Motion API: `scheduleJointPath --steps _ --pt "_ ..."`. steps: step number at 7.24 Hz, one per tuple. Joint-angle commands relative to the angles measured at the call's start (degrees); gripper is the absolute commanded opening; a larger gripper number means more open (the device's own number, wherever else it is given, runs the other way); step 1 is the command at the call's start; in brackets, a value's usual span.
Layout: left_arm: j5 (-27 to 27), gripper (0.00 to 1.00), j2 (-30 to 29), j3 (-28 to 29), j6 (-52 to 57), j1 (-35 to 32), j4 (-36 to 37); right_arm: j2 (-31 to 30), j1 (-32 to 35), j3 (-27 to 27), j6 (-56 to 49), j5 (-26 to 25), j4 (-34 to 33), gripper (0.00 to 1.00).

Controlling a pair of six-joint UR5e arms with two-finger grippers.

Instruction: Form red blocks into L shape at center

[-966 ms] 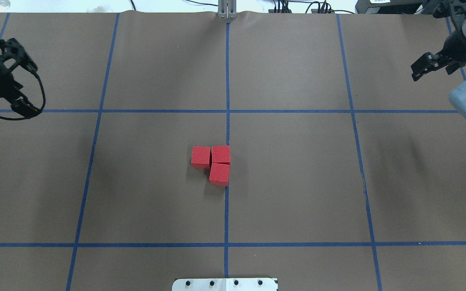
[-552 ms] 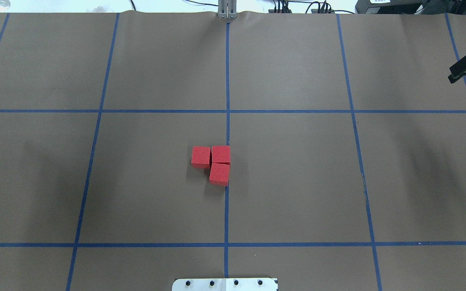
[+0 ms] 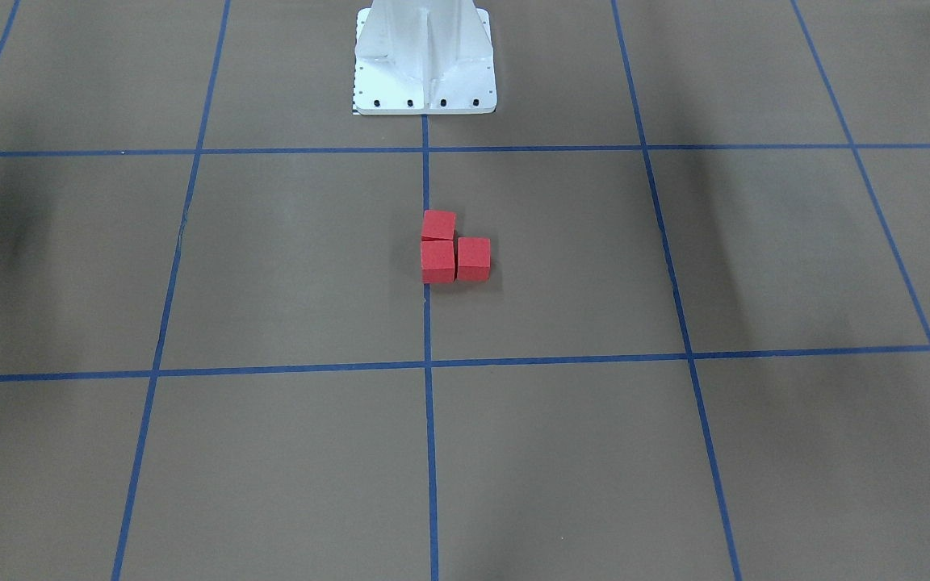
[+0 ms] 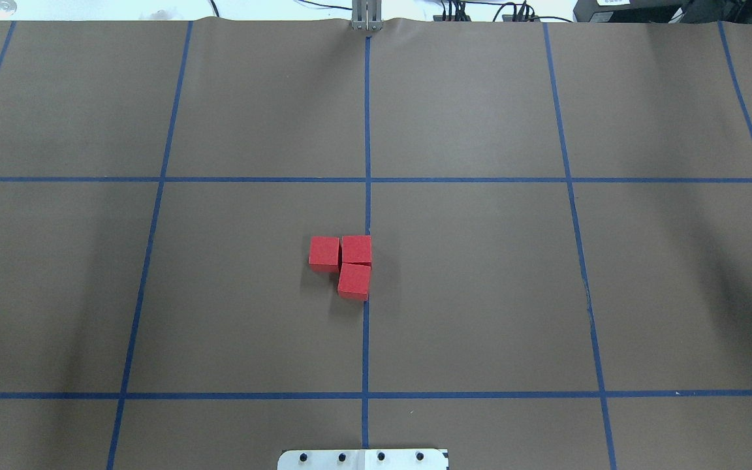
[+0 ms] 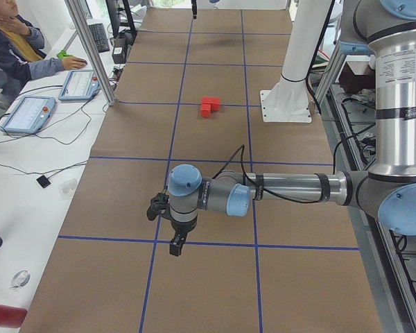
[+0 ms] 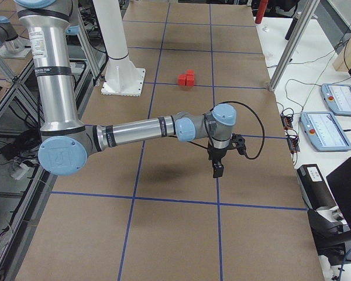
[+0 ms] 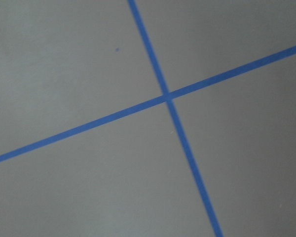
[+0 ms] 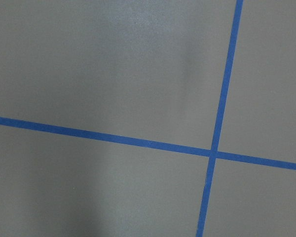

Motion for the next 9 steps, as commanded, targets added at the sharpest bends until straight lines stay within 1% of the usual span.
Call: scheduleJointPath --steps 1,2,3,8,9 --pt "-2.92 1.00 0.17 -2.67 0.93 -2.01 7.16 -0.71 0.01 0.03 0.07 0.00 0.05 0.99" --pt "-3.56 1.00 0.25 -4.25 0.93 -2.01 10.24 -0.80 0.36 0.03 0.33 0.26 -0.04 0.99" --pt "-3.65 1.00 0.51 -5.22 0.93 -2.10 11.31 -1.06 0.45 0.03 0.33 0.26 -0.04 0.99" --pt "-3.83 1.00 0.25 -4.79 0.76 -1.57 10.53 -1.24 0.45 0.03 0.68 0.26 -0.04 0.99" --pt "-3.83 1.00 0.25 -4.79 0.76 -1.57 10.44 -1.67 1.67 0.38 0.33 0.35 -0.04 0.99"
